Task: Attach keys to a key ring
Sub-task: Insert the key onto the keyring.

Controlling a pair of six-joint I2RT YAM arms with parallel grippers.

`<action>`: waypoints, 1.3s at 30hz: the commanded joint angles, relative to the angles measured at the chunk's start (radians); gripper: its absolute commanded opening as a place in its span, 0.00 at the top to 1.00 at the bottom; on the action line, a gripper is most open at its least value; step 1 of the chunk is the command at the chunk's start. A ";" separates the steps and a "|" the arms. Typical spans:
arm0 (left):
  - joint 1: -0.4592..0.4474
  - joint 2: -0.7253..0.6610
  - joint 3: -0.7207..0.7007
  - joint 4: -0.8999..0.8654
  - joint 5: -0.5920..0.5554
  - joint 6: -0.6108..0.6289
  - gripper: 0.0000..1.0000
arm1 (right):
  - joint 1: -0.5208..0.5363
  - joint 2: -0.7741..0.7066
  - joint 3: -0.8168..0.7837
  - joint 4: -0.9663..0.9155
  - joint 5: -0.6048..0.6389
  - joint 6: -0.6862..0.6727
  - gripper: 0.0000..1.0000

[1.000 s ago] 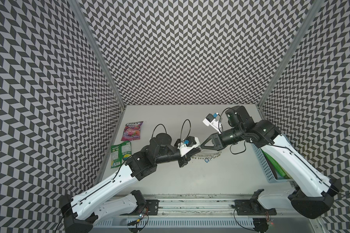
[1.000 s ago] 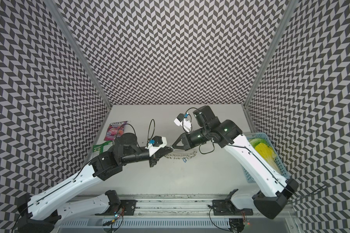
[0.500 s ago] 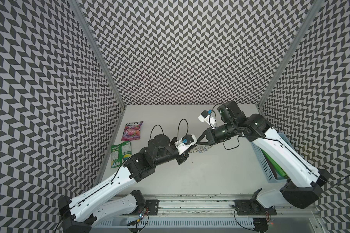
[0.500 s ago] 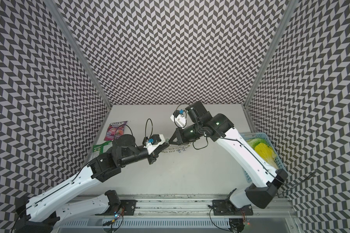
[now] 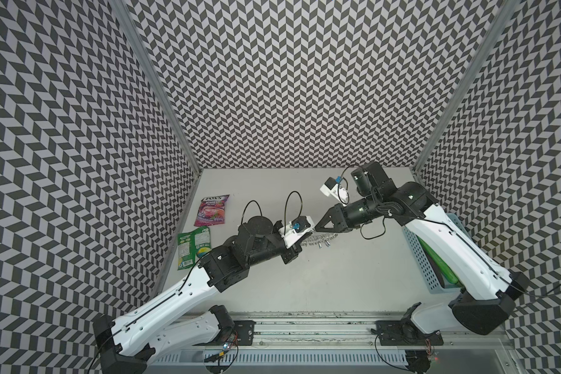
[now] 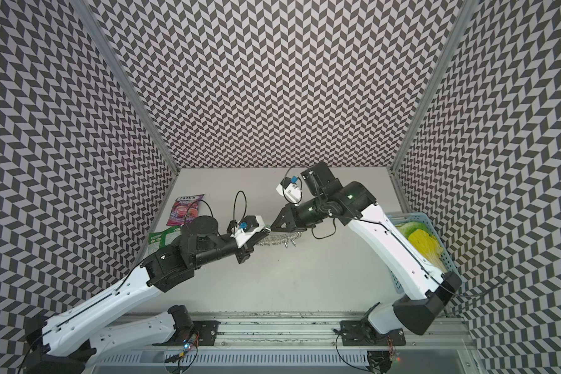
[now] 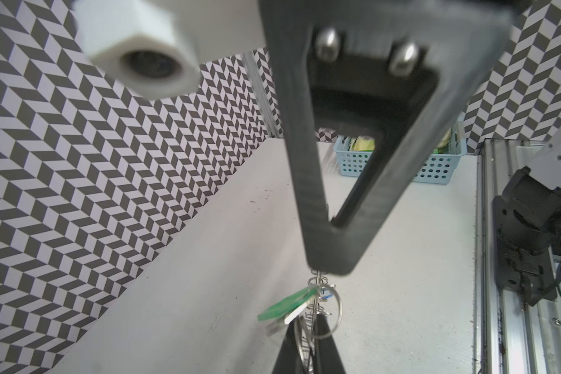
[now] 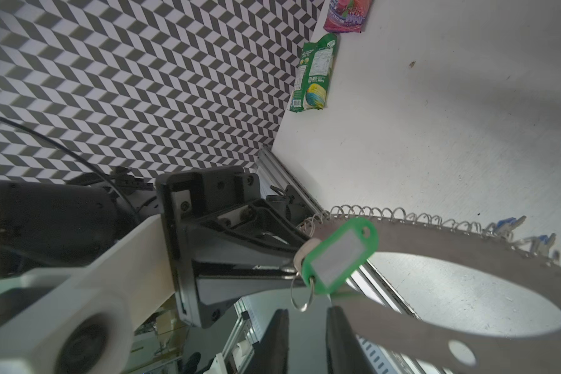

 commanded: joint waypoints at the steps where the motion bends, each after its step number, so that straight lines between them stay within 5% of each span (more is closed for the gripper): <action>1: 0.004 -0.067 0.049 0.103 0.009 0.004 1.00 | -0.051 -0.036 -0.013 -0.039 0.038 -0.024 0.66; 3: 0.004 -0.065 0.060 0.082 0.031 0.004 1.00 | -0.056 -0.052 -0.008 -0.008 0.038 -0.024 0.66; 4: 0.005 -0.064 0.066 0.073 0.041 0.004 1.00 | -0.056 -0.062 -0.010 0.012 0.024 -0.054 0.50; 5: 0.005 -0.060 0.075 0.061 0.057 0.005 1.00 | -0.056 -0.077 -0.021 0.038 0.013 -0.083 0.47; 10: 0.033 -0.038 0.119 0.005 0.194 -0.001 1.00 | -0.057 -0.149 -0.084 0.131 0.140 -0.278 0.43; 16: 0.092 0.018 0.197 -0.071 0.335 -0.014 1.00 | -0.056 -0.386 -0.356 0.528 0.182 -0.459 0.45; 20: 0.101 0.046 0.255 -0.134 0.371 0.002 1.00 | -0.056 -0.482 -0.439 0.663 0.206 -0.521 0.30; 32: 0.100 0.070 0.311 -0.242 0.434 -0.011 1.00 | -0.055 -0.347 -0.313 0.521 -0.068 -0.606 0.33; 39: 0.100 0.074 0.321 -0.265 0.435 -0.011 1.00 | -0.036 -0.369 -0.327 0.424 -0.122 -0.602 0.36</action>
